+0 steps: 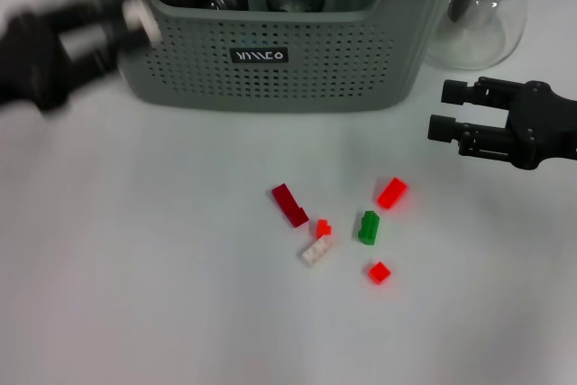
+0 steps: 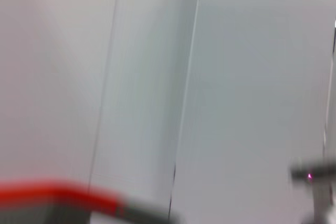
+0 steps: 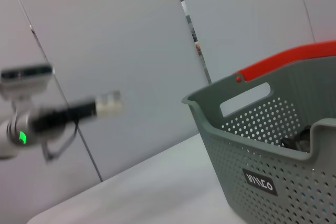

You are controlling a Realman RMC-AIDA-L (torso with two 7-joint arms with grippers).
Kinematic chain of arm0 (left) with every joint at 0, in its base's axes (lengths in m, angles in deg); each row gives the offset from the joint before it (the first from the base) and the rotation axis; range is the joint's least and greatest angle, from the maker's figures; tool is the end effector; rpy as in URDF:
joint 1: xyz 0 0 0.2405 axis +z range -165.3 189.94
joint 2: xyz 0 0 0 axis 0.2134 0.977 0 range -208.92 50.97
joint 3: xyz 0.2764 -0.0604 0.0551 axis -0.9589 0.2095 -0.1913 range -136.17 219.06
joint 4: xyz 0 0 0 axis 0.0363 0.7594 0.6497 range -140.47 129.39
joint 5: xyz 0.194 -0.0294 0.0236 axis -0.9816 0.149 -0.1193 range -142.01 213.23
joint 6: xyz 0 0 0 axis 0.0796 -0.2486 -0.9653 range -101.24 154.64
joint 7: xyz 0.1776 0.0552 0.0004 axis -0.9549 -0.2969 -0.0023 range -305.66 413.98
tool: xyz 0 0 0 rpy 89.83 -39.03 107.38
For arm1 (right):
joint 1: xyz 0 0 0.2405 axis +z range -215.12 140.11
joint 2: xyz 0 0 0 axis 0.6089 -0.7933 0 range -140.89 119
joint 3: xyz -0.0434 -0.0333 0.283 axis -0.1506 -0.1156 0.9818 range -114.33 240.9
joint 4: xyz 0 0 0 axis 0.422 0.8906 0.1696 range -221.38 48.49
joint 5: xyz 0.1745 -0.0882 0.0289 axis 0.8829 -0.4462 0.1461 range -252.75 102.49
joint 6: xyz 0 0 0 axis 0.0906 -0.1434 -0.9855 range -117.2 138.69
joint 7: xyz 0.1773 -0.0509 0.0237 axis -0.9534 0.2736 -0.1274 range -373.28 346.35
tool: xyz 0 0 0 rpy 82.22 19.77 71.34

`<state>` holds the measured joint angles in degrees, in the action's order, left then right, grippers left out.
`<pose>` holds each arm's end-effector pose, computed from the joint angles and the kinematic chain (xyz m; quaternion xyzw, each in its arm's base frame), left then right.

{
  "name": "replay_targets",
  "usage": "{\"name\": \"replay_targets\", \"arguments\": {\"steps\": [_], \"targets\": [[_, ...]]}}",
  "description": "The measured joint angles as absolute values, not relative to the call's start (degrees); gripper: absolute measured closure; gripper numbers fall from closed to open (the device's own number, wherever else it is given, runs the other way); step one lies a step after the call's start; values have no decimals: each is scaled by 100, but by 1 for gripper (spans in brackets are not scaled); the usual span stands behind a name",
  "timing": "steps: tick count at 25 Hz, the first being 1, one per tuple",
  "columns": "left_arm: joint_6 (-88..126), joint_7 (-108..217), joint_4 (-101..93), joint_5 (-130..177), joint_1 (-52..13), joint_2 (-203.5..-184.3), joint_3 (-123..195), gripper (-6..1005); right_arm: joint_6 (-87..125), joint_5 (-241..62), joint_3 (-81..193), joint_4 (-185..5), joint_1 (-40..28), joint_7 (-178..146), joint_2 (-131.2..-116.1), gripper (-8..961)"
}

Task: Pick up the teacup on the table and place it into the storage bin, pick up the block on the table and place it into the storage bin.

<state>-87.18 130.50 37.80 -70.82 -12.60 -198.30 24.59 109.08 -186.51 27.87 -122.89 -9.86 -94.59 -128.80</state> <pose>-0.2524 0.3051 0.0393 -0.8683 -0.1508 -0.4352 0.1843 0.2618 0.3259 -0.0305 -0.9147 0.2404 0.3095 0.0990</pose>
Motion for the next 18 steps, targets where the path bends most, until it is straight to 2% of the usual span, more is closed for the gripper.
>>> {"name": "replay_targets", "arguments": {"steps": [5, 10, 13, 15, 18], "targets": [[-7999, 14604, 4576, -6743, -2023, -19670, 2381, 591, 10923, -18655, 2782, -12287, -978, -9459, -12882, 225], [-6295, 16628, 5376, -7490, -2898, -19373, 695, 589, 10925, -18658, 2776, -12284, -969, -9459, -12889, 225], [-5439, 17739, 5581, -8436, -3300, -19264, -390, 587, 10928, -18650, 2770, -12283, -957, -9479, -12889, 225], [-4962, 18422, 5572, -9309, -3643, -19281, -996, 586, 10928, -18647, 2764, -12283, -944, -9490, -12889, 225], [-4538, 18957, 5465, -10302, -3997, -19494, -1468, 584, 10926, -18655, 2758, -12283, -932, -9492, -12890, 225]]}}
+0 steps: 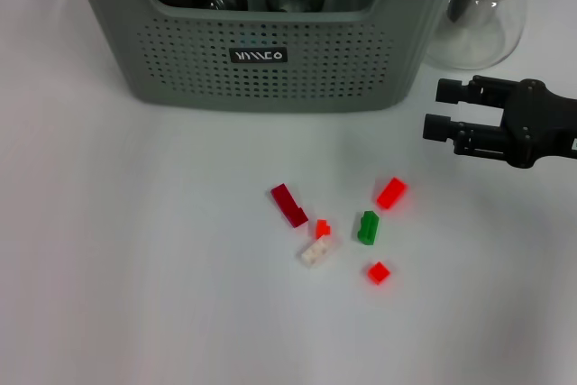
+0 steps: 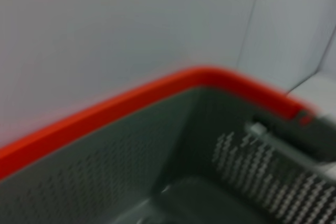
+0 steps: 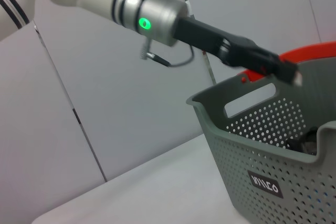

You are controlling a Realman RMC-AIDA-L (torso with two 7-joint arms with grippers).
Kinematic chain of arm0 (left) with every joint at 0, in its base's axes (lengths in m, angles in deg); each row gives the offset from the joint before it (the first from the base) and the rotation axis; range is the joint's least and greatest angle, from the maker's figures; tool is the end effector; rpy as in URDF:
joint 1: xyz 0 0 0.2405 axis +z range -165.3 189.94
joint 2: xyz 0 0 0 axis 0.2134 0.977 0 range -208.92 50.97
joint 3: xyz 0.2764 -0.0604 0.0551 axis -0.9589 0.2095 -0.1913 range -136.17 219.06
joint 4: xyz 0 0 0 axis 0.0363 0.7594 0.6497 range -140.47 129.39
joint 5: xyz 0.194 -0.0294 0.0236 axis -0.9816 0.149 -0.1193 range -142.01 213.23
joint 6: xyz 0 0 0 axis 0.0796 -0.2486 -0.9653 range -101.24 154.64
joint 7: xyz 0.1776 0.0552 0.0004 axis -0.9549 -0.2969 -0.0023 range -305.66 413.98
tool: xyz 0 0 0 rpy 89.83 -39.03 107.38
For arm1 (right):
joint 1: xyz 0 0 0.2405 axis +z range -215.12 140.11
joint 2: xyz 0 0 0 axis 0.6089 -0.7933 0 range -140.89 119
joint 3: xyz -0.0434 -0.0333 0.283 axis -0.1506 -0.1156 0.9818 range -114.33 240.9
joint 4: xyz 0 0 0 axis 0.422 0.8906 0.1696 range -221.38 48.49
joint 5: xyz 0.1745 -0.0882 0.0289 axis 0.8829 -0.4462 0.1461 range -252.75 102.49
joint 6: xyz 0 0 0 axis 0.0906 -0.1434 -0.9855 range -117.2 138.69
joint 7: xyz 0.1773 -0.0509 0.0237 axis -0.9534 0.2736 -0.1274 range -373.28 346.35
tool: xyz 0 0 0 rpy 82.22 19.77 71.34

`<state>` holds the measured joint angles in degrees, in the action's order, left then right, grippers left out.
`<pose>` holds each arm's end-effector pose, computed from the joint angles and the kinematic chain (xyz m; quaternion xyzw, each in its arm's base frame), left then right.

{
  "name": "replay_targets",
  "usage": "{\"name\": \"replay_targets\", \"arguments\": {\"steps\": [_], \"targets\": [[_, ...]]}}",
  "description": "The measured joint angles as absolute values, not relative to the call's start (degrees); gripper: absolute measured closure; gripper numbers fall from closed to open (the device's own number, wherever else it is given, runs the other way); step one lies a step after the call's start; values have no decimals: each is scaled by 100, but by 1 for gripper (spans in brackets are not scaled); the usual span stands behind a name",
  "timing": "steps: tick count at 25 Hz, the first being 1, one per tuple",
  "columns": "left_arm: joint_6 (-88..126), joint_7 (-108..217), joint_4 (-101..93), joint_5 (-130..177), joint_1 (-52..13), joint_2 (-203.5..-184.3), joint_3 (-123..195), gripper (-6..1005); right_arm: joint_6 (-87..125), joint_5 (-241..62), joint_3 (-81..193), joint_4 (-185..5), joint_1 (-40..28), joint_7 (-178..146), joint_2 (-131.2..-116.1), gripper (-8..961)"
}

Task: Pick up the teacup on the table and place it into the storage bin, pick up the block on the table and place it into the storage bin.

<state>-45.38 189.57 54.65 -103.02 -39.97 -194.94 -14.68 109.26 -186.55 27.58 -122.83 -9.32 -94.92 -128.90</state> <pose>-0.1352 0.4920 -0.0012 -0.9173 -0.2905 -0.0559 0.2665 0.2579 0.3270 -0.0322 -0.9157 0.2383 0.3100 0.0924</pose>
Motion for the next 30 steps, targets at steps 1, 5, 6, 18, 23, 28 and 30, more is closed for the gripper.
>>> {"name": "replay_targets", "arguments": {"steps": [1, 5, 6, 18, 23, 28, 30], "targets": [[-4378, 19166, 5415, -10705, -4109, -19616, -1614, 583, 10926, -18655, 2758, -12283, -932, -9492, -12890, 225], [-3778, 19824, 5138, -12029, -4392, -20000, -1952, 581, 10913, -18659, 2758, -12283, -928, -9493, -12889, 225], [-3609, 19861, 5042, -12292, -4424, -20102, -1988, 580, 10905, -18658, 2757, -12283, -928, -9493, -12889, 225], [-3850, 18708, 7677, -9451, -2285, -20271, -1778, 394, 10876, -18646, 2784, -12283, -944, -9483, -12888, 225], [-4815, 16712, 7718, -6762, -1147, -20309, -1118, 129, 10872, -18635, 2787, -12283, -931, -9488, -12889, 225], [-7123, 14263, 6041, -5480, -680, -20304, 330, 128, 10872, -18625, 2798, -12283, -922, -9494, -12899, 225], [-7567, 13349, 5261, -5836, -621, -20284, 720, 133, 10866, -18623, 2804, -12282, -916, -9494, -12907, 225]]}}
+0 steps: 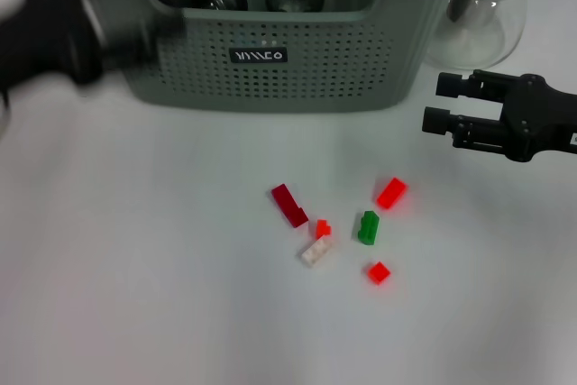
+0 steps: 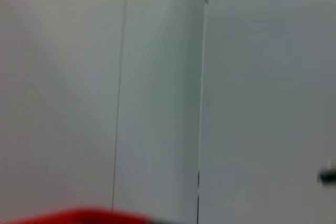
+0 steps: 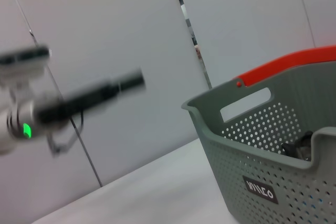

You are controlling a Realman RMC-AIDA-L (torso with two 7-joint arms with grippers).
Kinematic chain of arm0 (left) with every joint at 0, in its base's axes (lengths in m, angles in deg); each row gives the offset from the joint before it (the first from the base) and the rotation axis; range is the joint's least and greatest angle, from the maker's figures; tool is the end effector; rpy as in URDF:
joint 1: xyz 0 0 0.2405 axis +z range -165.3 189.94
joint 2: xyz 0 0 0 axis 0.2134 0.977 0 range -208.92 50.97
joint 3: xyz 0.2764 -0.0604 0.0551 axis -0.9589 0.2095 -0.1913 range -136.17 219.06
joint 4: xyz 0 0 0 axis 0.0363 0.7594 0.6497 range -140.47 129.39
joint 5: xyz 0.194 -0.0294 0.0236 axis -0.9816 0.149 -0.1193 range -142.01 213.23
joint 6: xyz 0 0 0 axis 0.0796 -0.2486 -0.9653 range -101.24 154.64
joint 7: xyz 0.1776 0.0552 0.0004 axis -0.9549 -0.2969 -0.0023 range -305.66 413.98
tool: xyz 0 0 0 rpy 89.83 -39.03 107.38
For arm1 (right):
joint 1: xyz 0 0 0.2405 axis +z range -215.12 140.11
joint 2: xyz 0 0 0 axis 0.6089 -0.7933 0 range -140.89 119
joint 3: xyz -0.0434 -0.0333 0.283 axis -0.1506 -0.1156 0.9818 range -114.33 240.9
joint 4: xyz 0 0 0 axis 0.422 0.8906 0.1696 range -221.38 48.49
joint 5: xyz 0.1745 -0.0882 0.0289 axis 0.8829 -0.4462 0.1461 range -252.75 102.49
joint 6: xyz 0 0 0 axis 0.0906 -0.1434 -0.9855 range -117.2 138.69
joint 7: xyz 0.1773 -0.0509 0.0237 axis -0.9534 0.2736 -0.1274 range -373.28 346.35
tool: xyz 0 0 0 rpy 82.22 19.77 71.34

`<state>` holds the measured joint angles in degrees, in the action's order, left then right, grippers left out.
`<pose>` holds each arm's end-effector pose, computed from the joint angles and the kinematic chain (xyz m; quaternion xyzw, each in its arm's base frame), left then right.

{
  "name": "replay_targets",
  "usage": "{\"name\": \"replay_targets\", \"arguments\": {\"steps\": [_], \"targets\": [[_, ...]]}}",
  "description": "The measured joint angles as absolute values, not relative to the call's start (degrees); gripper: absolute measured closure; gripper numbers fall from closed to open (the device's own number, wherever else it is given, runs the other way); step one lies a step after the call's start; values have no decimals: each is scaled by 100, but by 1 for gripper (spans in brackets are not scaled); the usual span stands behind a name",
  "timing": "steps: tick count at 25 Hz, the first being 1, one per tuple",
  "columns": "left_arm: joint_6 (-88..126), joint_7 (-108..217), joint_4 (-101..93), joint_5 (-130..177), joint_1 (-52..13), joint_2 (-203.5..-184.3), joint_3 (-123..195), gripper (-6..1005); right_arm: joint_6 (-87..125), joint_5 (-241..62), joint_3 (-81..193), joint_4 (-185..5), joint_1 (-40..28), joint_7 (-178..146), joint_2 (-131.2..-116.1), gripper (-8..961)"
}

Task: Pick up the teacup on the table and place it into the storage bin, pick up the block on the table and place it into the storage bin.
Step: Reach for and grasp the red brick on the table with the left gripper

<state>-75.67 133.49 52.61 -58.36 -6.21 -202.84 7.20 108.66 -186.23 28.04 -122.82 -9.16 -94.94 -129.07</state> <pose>-0.2322 0.3115 0.0303 -0.8791 -0.1183 -0.3986 0.2331 0.2571 0.3301 -0.0316 -0.9133 0.2397 0.3137 0.0997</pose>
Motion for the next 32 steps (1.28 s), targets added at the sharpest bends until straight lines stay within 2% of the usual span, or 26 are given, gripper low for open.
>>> {"name": "replay_targets", "arguments": {"steps": [5, 13, 21, 32], "targets": [[-7411, 11107, 3565, -6838, -478, -20345, 768, 147, 10833, -18621, 2812, -12275, -904, -9494, -12946, 225], [-5828, 8964, 1273, -7310, -945, -20362, 675, 169, 10853, -18622, 2813, -12274, -894, -9503, -12947, 225], [-4655, 8078, 302, -7273, -1320, -20375, 747, 191, 10864, -18622, 2813, -12274, -946, -9512, -12941, 226], [-4275, 7847, 92, -7171, -1396, -20378, 811, 221, 10866, -18623, 2813, -12274, -956, -9512, -12942, 226]]}}
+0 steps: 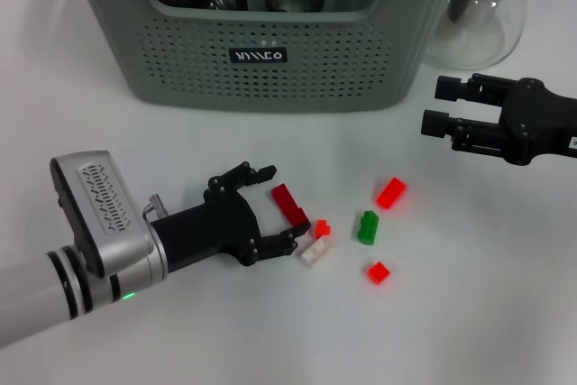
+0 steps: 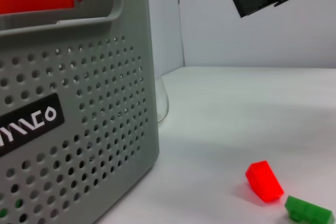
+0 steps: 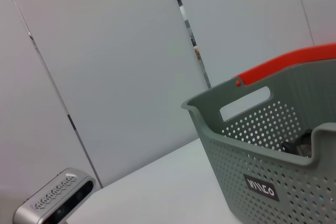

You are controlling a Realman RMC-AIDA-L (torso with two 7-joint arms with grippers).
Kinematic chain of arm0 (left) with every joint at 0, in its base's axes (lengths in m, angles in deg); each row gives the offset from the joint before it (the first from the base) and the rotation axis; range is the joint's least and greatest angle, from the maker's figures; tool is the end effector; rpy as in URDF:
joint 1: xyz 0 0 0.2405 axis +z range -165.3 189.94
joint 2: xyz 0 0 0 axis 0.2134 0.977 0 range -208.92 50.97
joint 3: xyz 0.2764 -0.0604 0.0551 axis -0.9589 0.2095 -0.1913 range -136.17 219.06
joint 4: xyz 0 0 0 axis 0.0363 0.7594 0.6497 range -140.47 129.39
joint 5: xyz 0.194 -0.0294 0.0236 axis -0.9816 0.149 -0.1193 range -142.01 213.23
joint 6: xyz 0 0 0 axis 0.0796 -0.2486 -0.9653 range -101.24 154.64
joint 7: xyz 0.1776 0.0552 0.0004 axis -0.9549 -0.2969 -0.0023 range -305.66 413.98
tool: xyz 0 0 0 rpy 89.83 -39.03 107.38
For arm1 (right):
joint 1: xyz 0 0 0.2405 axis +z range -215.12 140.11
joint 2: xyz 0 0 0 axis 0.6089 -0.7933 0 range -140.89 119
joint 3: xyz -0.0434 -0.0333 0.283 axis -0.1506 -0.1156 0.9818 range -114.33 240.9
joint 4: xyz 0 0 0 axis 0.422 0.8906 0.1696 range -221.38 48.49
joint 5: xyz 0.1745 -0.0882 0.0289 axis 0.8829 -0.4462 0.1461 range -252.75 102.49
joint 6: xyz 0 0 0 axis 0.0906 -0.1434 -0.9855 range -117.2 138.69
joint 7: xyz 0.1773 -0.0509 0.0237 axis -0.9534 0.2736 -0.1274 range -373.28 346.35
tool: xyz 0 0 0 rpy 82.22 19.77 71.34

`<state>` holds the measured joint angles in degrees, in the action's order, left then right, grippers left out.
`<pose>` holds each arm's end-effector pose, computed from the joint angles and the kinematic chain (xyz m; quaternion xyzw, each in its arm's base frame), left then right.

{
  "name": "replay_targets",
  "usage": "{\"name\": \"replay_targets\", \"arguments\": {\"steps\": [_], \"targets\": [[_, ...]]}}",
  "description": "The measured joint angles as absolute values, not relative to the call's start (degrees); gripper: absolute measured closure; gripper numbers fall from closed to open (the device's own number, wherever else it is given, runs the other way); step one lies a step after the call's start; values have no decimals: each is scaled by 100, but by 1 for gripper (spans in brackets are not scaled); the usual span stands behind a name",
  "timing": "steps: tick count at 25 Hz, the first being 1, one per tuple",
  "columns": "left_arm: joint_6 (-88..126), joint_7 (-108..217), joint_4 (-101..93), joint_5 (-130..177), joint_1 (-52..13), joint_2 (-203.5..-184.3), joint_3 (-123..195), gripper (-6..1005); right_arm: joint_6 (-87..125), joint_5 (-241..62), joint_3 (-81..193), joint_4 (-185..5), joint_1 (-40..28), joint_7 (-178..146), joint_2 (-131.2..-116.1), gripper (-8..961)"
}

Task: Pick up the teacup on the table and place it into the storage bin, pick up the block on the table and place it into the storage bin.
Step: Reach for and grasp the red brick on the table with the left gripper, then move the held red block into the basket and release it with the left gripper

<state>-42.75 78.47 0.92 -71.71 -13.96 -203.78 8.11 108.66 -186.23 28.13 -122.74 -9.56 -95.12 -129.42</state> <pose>-0.2965 0.2880 -0.1665 -0.9389 -0.1001 -0.2112 0.2526 0.2580 0.3275 -0.0339 -0.9110 0.2457 0.3163 0.0985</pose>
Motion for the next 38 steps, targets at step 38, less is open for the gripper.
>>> {"name": "replay_targets", "arguments": {"steps": [38], "targets": [[-5382, 9105, 1042, -7127, -974, -20309, 818, 342, 10945, -18625, 2813, -12274, -997, -9519, -12888, 225]]}}
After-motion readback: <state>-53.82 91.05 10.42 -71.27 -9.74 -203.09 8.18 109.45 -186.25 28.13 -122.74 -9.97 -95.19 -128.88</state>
